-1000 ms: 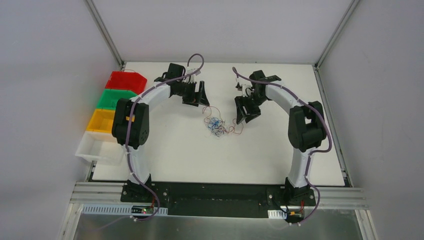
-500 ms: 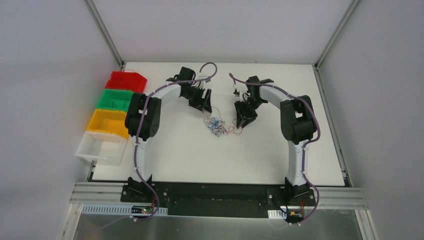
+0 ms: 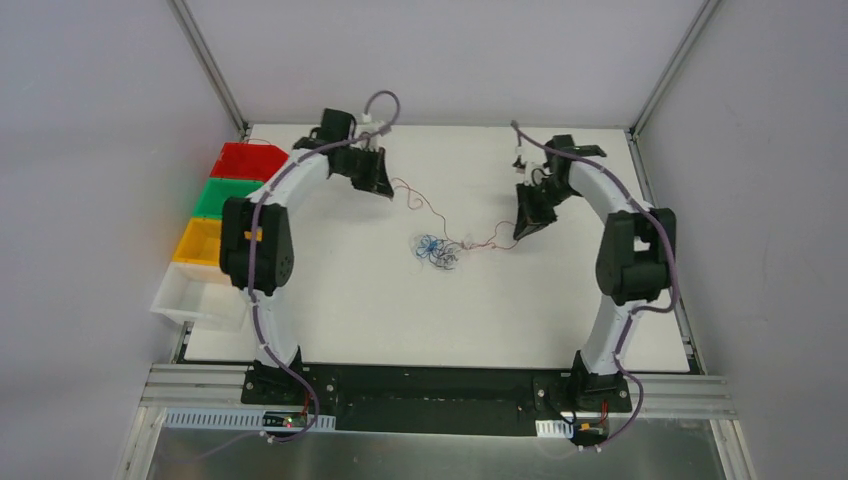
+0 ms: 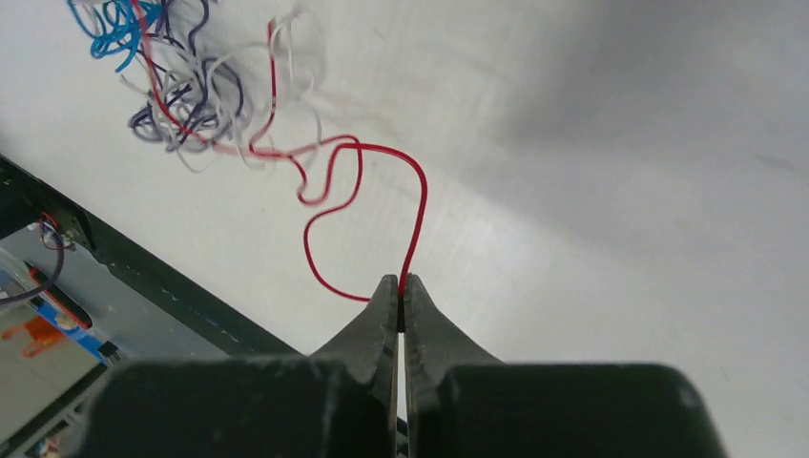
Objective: Untangle the cables
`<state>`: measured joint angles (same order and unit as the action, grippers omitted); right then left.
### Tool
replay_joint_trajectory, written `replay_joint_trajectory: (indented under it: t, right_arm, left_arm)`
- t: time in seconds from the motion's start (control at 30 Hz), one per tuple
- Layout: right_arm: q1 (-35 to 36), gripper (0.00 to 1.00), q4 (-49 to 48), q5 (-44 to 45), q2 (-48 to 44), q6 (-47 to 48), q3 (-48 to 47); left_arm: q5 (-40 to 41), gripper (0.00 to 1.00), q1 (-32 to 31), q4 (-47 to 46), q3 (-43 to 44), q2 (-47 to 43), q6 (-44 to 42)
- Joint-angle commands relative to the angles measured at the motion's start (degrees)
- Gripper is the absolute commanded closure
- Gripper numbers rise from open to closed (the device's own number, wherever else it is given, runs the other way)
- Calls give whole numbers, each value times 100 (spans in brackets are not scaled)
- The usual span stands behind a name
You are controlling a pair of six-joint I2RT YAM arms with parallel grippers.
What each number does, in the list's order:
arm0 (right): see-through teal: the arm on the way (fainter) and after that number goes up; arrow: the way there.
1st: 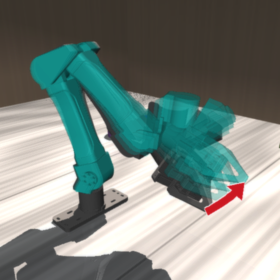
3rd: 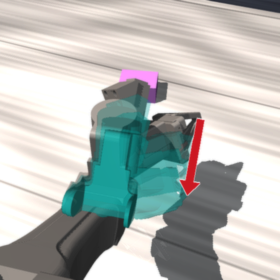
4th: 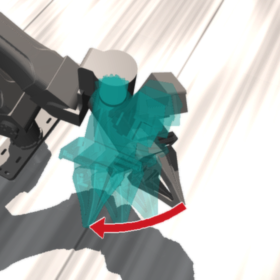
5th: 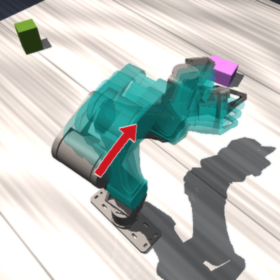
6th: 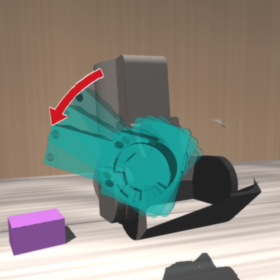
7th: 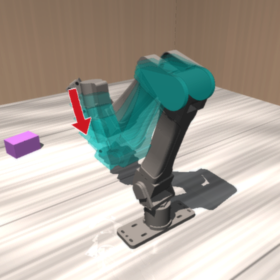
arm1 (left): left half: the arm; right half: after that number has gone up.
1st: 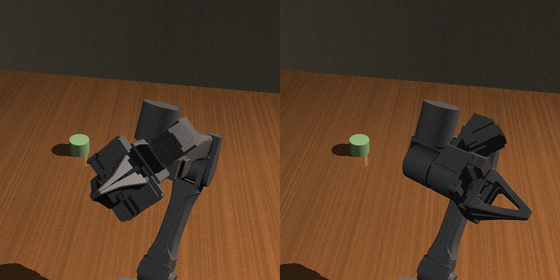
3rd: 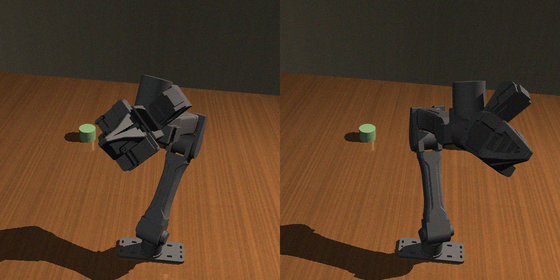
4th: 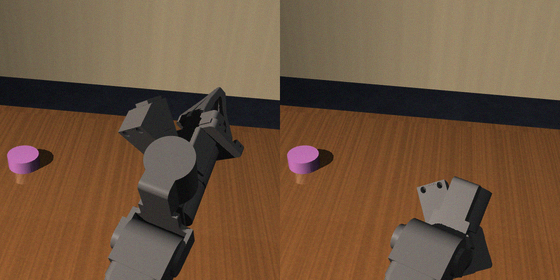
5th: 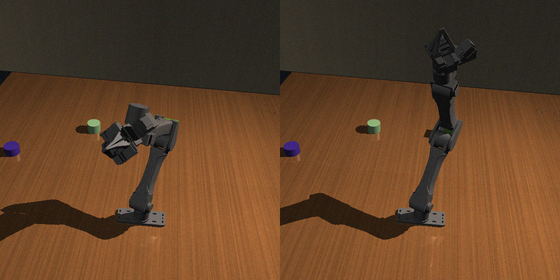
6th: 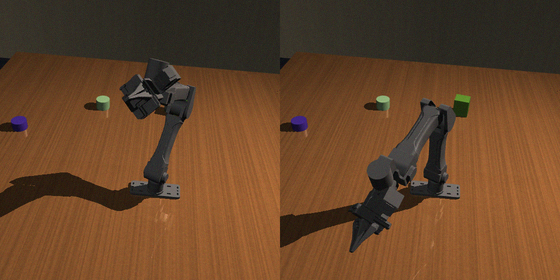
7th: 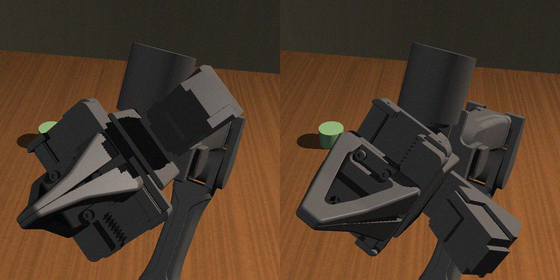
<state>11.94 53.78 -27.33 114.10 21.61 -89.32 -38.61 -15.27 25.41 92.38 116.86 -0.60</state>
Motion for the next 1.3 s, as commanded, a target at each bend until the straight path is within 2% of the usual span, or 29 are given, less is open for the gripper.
replay_joint_trajectory:
  t: [0.0,0.13,0.23,0.37,0.53,0.57,0.6,0.63,0.73,0.93,1.07,1.13,1.2,1.27]
  right_arm:
    - [-794,100,731,248,-1194,441,233]
    - [-1505,100,905,242,-1563,610,319]
    - [-1774,100,1132,76,-1639,724,49]
    - [-1827,100,1453,-211,-1602,919,-204]
    - [-1823,100,1240,-228,-1675,1051,49]
    - [-1815,97,1219,-309,-1692,1102,171]
    - [-1798,83,1215,-416,-1710,1144,266]
    - [-1770,76,1214,-517,-1722,1166,316]
    - [-1663,65,1019,-890,-1855,1124,211]
    - [-1232,25,62,-1673,-2315,371,-266]
    - [-288,12,-1205,-1919,-2878,-304,-19]
    - [268,6,-2109,-1745,-3201,-461,394]
    - [722,4,-3002,-1700,-3302,-528,810]
    - [1245,4,-3365,-1688,-3218,-321,956]
  left_arm:
    - [-296,100,1003,144,12,-1640,318]
    - [-319,100,1733,354,134,-2217,293]
    - [-412,100,2052,473,334,-2420,363]
    - [-590,100,2178,487,652,-2640,613]
    - [-945,100,2108,445,1468,-2809,1204]
    - [-1074,100,1997,439,1665,-2821,1353]
    - [-1173,100,1844,439,1849,-2839,1491]
    - [-1235,100,1647,440,2003,-2862,1551]
    - [-1378,100,1023,430,2391,-2911,1585]
    - [-1622,100,452,438,3393,-2632,1649]
    - [-1610,100,409,439,3726,-2543,1618]
    - [-1594,100,407,439,3914,-2516,1554]
    - [-1528,100,406,439,4043,-2509,1524]
    - [-1483,100,423,439,4123,-2510,1502]
